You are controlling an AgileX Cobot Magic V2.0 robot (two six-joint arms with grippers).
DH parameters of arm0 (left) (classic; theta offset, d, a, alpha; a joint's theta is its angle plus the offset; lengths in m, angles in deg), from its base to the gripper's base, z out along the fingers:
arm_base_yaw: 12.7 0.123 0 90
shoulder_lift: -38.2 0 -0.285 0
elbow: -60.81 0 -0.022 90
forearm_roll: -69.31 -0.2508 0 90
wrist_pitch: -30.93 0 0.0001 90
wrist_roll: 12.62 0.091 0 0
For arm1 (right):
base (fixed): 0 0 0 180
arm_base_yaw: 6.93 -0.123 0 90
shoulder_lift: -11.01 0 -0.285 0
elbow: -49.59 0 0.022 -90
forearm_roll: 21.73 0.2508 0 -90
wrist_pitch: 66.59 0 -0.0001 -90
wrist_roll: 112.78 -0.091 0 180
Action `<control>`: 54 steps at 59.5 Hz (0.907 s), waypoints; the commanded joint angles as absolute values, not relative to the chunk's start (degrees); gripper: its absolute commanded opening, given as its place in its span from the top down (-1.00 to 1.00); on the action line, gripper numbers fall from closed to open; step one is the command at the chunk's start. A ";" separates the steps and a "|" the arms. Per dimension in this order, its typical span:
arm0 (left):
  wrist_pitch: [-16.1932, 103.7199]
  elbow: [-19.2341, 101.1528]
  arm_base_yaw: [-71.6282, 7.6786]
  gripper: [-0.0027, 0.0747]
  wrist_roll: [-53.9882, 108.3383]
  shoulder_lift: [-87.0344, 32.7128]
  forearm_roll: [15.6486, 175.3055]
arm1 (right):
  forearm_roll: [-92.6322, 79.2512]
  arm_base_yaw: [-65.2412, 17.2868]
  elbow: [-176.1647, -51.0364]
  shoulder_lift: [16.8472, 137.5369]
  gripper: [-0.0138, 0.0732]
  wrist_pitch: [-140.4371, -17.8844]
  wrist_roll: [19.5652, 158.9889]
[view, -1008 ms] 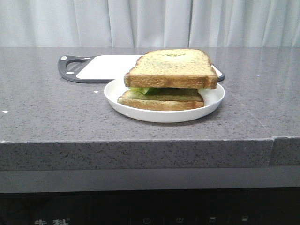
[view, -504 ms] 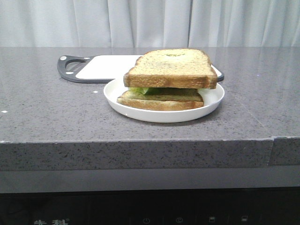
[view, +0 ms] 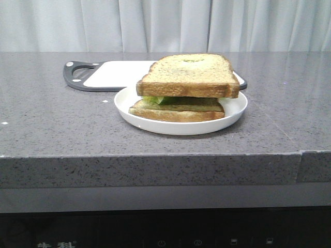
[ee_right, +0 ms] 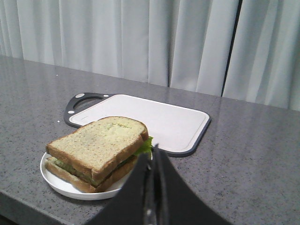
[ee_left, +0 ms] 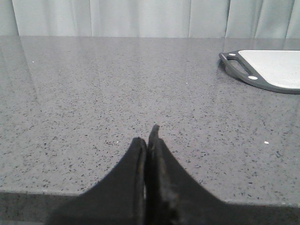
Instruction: Left arm grabs bread, right arm adds lettuce
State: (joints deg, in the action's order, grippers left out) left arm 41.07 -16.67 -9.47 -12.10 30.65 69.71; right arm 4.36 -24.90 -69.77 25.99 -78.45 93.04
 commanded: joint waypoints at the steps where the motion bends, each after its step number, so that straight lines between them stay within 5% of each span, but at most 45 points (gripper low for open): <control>1: 35.93 -16.96 -9.77 0.98 -12.62 31.76 70.19 | 4.91 -24.49 -71.26 26.54 0.82 -74.33 93.23; 23: 35.93 -16.96 -9.77 0.98 -12.62 31.76 70.19 | 4.60 -24.25 -69.82 26.46 0.82 -71.49 93.07; 37: 35.93 -16.96 -9.77 0.98 -12.62 31.76 70.19 | -4.61 -13.93 -65.45 25.67 0.82 -70.20 81.88; 54: 35.93 -16.96 -9.77 0.98 -12.62 31.76 70.19 | -9.89 -10.97 -54.47 16.97 0.82 -70.40 72.94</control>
State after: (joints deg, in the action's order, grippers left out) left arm 41.07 -16.67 -9.47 -12.10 30.65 69.71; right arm -8.87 -12.06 -55.53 18.53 -74.90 74.30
